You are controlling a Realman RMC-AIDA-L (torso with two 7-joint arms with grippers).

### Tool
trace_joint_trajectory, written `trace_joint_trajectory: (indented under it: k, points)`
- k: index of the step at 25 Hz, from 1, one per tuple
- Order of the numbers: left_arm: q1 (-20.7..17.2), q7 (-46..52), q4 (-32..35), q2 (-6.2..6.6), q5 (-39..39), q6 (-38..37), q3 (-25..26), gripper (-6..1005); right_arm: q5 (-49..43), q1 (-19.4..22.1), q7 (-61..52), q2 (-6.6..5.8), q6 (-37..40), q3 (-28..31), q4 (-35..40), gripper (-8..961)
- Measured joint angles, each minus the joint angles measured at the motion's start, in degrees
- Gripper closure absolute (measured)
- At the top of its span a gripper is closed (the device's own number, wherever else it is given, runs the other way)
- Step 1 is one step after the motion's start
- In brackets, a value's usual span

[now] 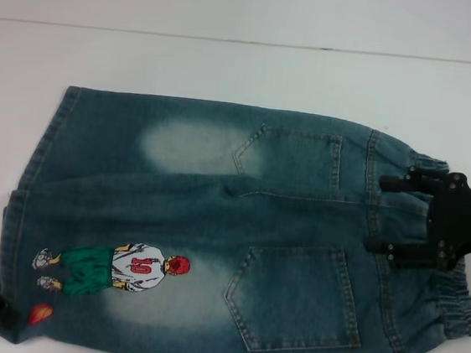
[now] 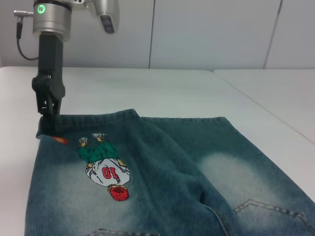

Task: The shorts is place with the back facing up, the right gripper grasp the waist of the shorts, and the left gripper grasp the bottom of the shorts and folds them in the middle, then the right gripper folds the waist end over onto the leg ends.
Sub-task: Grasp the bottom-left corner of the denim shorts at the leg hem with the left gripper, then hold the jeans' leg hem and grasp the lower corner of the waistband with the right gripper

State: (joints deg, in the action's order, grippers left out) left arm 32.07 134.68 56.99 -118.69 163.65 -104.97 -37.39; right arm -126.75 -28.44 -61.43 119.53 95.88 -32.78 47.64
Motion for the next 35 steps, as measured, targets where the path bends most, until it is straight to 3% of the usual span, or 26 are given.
trace_joint_trajectory:
  k: [4, 12, 17, 20, 26, 30, 35]
  points:
    - [0.10, 0.19, 0.45, -0.07, -0.06, -0.29, 0.64, 930, 0.02, 0.04, 0.00, 0.00, 0.12, -0.02, 0.01, 54]
    - [0.07, -0.33, 0.65, -0.05, -1.27, -0.31, 0.90, 977, 0.51, 0.56, -1.05, 0.00, 0.07, 0.22, -0.09, 53]
    - [-0.11, -1.09, 0.51, 1.18, -5.98, -0.65, 1.12, 977, -0.21, 1.91, -10.21, -0.44, 0.50, 0.56, 4.23, 53]
    - [-0.09, -1.13, 0.17, 1.91, -7.40, -0.72, 1.21, 978, -5.16, 2.48, -18.67, -0.59, 2.80, 0.15, 11.05, 53]
    - [0.65, -1.31, 0.23, 2.02, -8.19, -0.98, 1.09, 976, -20.34, 0.16, -30.56, -0.99, 13.33, 0.02, 23.06, 54]
    - [1.21, -1.27, 0.06, 1.97, -8.23, -1.01, 0.91, 977, -31.82, -3.16, -35.48, -1.37, 17.62, -0.94, 24.61, 54]
    - [1.60, -0.82, -0.58, 2.01, -7.91, -0.67, 0.84, 978, -39.67, -4.76, -39.40, -0.40, 17.66, -5.62, 24.53, 54]
